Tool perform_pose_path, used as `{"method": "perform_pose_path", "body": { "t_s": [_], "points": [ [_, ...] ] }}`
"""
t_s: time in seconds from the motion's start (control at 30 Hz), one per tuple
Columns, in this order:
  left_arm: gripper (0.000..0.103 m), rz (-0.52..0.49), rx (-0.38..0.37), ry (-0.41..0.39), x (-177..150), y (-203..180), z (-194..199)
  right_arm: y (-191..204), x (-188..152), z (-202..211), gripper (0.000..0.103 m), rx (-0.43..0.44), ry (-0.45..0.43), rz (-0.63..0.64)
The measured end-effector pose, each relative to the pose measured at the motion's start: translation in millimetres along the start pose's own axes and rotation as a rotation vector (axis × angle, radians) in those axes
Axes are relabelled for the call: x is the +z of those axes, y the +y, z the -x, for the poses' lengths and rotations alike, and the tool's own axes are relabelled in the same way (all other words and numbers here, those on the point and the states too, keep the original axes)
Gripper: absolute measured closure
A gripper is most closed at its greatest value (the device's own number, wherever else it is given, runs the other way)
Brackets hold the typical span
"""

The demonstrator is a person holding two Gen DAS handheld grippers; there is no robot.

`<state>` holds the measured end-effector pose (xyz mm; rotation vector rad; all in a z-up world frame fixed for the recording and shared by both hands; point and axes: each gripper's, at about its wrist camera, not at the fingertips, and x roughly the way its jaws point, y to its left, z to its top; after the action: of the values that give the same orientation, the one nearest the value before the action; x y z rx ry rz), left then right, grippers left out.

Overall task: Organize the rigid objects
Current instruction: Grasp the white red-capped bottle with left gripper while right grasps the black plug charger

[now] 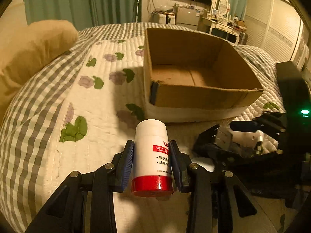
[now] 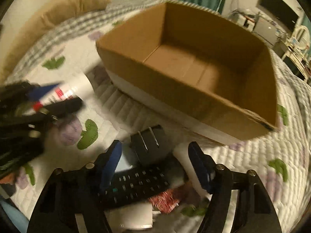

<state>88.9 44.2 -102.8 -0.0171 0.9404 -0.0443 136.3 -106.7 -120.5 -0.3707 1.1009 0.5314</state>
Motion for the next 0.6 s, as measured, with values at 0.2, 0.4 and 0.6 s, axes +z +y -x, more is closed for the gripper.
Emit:
{"method": "perform_pose_path", "body": {
  "t_s": [0.2, 0.4, 0.6],
  "points": [
    [0.067, 0.001, -0.017, 0.006, -8.0, -2.7, -0.4, 10.0, 2.8, -16.5, 0.056, -0.022, 0.032, 0.036],
    [0.067, -0.01, -0.017, -0.049, -8.2, -10.1, 30.1, 20.6, -10.2, 40.9, 0.058, -0.043, -0.126, 0.033],
    [0.066, -0.043, -0.062, -0.172, 25.2, -21.8, 77.6, 6.0, 2.0, 135.4, 0.064, -0.076, -0.321, -0.002]
  ]
}}
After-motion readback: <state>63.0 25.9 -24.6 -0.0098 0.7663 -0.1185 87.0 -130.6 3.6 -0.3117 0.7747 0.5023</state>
